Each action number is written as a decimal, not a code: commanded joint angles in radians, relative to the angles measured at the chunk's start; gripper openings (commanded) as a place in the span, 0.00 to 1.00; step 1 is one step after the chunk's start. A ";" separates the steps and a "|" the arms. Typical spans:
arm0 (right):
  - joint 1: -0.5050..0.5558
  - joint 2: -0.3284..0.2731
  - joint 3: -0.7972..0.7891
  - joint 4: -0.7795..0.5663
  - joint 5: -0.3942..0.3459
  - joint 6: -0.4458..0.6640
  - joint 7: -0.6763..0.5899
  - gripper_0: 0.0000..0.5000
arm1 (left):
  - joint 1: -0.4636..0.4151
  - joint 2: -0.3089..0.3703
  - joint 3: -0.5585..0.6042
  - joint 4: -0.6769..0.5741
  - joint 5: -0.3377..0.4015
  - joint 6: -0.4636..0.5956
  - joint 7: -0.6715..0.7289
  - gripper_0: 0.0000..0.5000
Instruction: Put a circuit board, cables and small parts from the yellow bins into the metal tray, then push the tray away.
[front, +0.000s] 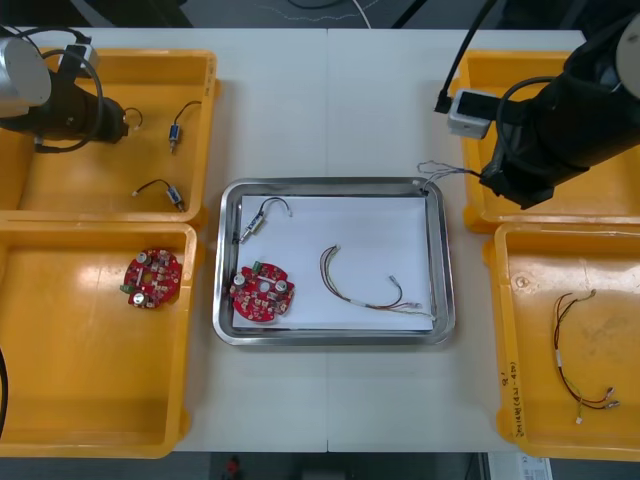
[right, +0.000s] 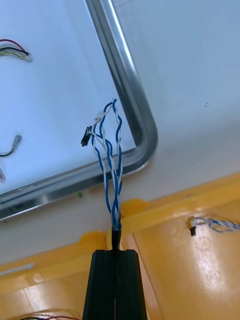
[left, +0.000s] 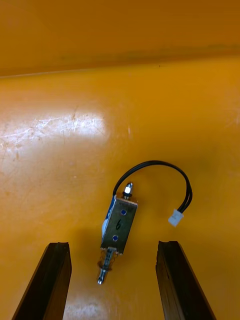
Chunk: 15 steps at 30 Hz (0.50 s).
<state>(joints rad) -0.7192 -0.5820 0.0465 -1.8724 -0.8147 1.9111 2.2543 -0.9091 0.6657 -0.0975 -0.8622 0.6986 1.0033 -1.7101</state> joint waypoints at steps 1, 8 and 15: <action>0.003 0.064 0.082 -0.034 0.017 -0.072 0.022 0.00 | -0.056 -0.029 0.013 0.023 0.022 -0.072 -0.036 1.00; 0.003 0.108 0.208 -0.001 0.055 -0.219 0.022 0.00 | -0.056 -0.043 -0.014 0.086 0.064 -0.161 -0.103 1.00; 0.003 0.126 0.328 0.042 0.155 -0.310 0.030 0.00 | -0.056 -0.043 -0.051 0.155 0.108 -0.244 -0.181 1.00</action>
<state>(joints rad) -0.7170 -0.4810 0.3110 -1.8337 -0.7101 1.6223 2.2543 -0.9223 0.6285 -0.1139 -0.7308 0.7822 0.7792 -1.7115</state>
